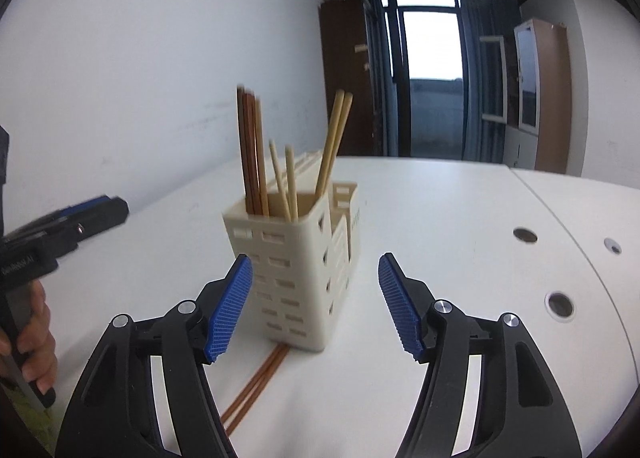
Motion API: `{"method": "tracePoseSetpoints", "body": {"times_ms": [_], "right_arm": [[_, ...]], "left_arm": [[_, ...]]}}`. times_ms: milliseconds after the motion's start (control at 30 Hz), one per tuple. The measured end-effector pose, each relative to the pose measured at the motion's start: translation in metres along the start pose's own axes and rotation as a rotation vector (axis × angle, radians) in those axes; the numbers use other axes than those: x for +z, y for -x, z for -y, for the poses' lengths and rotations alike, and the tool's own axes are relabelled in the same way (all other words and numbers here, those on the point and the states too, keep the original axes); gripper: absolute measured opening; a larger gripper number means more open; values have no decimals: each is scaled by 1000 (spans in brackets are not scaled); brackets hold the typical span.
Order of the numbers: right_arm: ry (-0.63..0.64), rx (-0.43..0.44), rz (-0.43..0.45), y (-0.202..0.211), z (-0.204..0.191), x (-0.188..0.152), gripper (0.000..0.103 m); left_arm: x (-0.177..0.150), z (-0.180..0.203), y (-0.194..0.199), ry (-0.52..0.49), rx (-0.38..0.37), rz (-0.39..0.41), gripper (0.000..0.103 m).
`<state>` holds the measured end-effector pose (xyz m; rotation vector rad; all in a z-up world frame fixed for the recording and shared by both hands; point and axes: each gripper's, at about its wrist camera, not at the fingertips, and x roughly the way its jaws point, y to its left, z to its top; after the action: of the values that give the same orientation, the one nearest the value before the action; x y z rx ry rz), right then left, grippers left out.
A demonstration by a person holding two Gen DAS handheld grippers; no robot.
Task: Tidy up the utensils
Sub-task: 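Pull both tools back and lower them to the last dark chopsticks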
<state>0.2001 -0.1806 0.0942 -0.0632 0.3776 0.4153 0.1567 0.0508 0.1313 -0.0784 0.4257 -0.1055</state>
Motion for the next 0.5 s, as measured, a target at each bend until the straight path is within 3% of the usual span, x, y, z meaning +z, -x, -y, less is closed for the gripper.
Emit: {"method": "tracePoseSetpoints", "body": {"times_ms": [500], "right_arm": [[10, -34, -310, -58, -28, -60, 67]], "left_arm": [[-11, -21, -5, 85, 42, -51, 70]]}}
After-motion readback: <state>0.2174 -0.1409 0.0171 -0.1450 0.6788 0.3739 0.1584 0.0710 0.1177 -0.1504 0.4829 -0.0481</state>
